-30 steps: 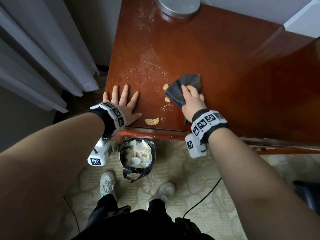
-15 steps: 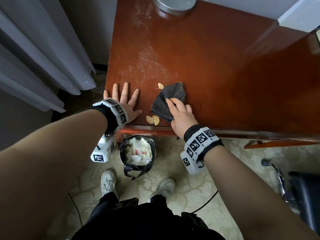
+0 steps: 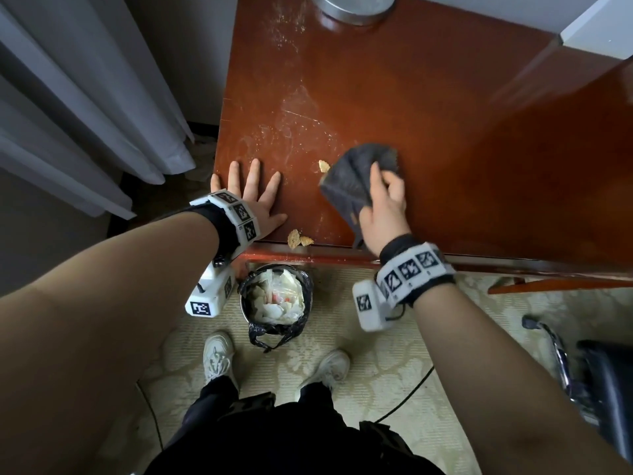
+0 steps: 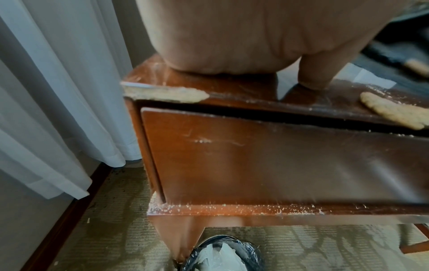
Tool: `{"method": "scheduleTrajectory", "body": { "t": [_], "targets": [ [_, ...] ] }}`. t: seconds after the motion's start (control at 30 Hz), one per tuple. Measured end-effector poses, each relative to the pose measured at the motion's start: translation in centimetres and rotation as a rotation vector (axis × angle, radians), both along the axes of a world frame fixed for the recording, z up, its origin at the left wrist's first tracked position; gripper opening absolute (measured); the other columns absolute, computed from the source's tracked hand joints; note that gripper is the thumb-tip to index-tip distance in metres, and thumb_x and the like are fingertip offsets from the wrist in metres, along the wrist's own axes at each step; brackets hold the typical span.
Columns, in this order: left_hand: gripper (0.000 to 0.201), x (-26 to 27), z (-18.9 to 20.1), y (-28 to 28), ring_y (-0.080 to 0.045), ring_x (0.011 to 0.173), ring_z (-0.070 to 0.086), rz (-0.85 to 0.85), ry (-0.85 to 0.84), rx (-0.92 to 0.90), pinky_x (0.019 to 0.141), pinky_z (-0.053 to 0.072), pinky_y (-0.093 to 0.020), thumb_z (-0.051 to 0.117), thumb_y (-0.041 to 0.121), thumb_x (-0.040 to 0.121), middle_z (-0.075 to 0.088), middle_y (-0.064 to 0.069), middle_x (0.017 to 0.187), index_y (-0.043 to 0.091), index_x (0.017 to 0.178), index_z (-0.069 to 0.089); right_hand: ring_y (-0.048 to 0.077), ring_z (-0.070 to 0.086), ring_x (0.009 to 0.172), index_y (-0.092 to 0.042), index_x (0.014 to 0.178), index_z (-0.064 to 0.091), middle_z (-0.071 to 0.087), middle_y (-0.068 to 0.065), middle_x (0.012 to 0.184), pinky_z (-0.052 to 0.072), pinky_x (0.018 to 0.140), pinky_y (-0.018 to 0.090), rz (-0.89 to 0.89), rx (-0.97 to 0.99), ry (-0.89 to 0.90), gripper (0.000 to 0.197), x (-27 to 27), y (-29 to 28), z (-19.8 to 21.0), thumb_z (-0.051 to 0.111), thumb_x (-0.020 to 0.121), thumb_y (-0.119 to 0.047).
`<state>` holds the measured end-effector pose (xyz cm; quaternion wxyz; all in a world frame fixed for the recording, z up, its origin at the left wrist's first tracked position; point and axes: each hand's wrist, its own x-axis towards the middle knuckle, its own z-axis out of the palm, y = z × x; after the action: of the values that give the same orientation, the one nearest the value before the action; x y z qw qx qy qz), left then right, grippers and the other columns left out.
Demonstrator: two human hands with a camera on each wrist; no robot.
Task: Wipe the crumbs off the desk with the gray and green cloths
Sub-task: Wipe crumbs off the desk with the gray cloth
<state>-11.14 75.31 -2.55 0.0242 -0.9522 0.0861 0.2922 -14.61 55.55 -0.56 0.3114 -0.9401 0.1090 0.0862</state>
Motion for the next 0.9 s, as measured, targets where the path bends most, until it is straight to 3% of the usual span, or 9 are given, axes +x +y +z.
{"method": "scheduleTrajectory", "body": {
  "t": [0.13,0.27,0.5,0.9],
  "targets": [
    [0.072,0.0,-0.1,-0.1,-0.034,0.142,-0.017,0.007,-0.004,0.010,0.113,-0.003,-0.055,0.024,0.061,0.092,-0.023,-0.002,0.155,0.034,0.146,-0.014,0.027,0.030,0.135,-0.015,0.150,0.014,0.017,0.007,0.152,0.027,0.111,0.029,-0.115,-0.065,0.004,0.062,5.4,-0.5,0.1,0.041,0.095,-0.007],
    [0.072,0.1,0.0,-0.1,-0.034,0.142,-0.017,0.003,0.017,0.017,0.113,-0.004,-0.055,0.025,0.059,0.093,-0.023,-0.002,0.155,0.034,0.146,-0.015,0.031,0.035,0.129,-0.018,0.149,0.020,0.020,0.003,0.152,0.029,0.108,0.030,0.036,-0.223,0.155,0.055,7.7,0.8,-0.1,0.037,0.097,-0.011],
    [0.070,0.6,0.0,0.3,-0.034,0.142,-0.018,0.009,0.043,-0.038,0.115,-0.004,-0.054,0.033,0.050,0.095,-0.024,-0.001,0.154,0.038,0.146,-0.013,0.027,0.022,0.135,-0.024,0.148,0.024,0.018,-0.006,0.153,0.022,0.112,0.031,0.356,-0.134,0.179,0.063,2.0,1.3,0.1,0.035,0.092,0.004],
    [0.069,0.4,-0.2,0.4,-0.034,0.142,-0.017,-0.004,0.025,-0.029,0.115,-0.003,-0.055,0.032,0.051,0.095,-0.024,-0.001,0.154,0.037,0.146,-0.014,0.028,0.024,0.132,-0.023,0.147,0.027,0.022,-0.003,0.152,0.021,0.111,0.030,0.420,-0.107,0.151,0.065,-1.9,1.3,0.1,0.035,0.089,0.007]
  ]
}}
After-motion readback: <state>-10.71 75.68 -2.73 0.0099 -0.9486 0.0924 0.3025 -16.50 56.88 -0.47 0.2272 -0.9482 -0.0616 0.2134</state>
